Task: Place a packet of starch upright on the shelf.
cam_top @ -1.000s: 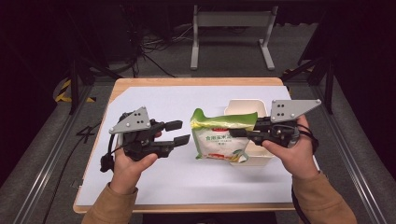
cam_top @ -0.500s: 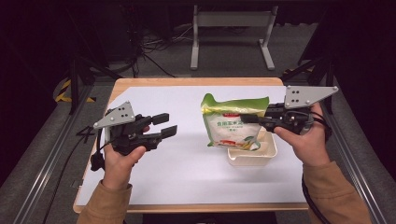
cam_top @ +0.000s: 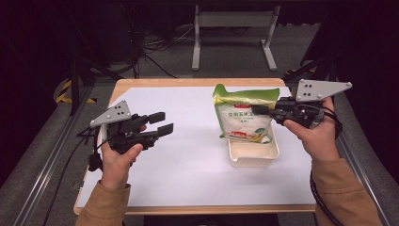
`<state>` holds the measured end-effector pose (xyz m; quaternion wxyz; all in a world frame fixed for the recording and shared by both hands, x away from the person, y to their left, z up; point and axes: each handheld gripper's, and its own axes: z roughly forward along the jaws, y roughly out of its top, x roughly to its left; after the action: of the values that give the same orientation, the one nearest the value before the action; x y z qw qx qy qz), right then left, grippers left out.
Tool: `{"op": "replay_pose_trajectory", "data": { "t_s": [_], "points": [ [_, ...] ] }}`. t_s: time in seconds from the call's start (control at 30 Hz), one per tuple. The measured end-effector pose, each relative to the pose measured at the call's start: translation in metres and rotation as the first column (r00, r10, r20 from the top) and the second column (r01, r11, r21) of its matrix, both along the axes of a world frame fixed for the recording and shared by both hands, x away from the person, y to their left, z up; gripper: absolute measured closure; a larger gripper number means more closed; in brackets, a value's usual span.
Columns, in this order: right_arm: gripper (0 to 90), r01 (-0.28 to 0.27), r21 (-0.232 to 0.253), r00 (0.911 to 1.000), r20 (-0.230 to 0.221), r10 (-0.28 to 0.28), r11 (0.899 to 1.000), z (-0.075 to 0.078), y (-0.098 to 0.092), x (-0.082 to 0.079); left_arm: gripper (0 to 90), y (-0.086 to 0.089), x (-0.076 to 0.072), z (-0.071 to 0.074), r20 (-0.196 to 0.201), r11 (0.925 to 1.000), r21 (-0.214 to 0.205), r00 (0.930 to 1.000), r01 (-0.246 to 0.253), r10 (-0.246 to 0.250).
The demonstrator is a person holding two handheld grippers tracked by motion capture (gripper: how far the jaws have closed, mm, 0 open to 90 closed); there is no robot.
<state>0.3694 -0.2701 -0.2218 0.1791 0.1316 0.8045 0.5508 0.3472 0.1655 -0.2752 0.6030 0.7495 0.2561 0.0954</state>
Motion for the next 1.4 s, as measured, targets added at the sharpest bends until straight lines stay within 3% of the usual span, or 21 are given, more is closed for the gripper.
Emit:
{"op": "replay_pose_trajectory", "data": {
  "t_s": [0.63, 0.8, 1.4],
  "points": [
    [86.5, 0.045, -0.009, 0.9989, 0.013, -0.045, 0.999, -0.008, -0.021, 0.016, 48.3, 0.005, 0.004, -0.003, -0.014, 0.9996, 0.001, 0.9995, -0.028, 0.028],
    [86.6, 0.067, -0.004, 0.9977, -0.008, -0.067, 0.998, -0.016, -0.027, 0.022, 48.2, 0.006, 0.004, -0.004, -0.025, 0.9996, 0.004, 0.9993, -0.028, 0.028],
    [86.6, 0.048, 0.005, 0.9972, -0.058, -0.048, 0.999, -0.043, -0.029, 0.042, 47.7, 0.012, 0.003, -0.008, -0.04, 0.9991, 0.013, 0.9984, -0.039, 0.04]
  ]
}}
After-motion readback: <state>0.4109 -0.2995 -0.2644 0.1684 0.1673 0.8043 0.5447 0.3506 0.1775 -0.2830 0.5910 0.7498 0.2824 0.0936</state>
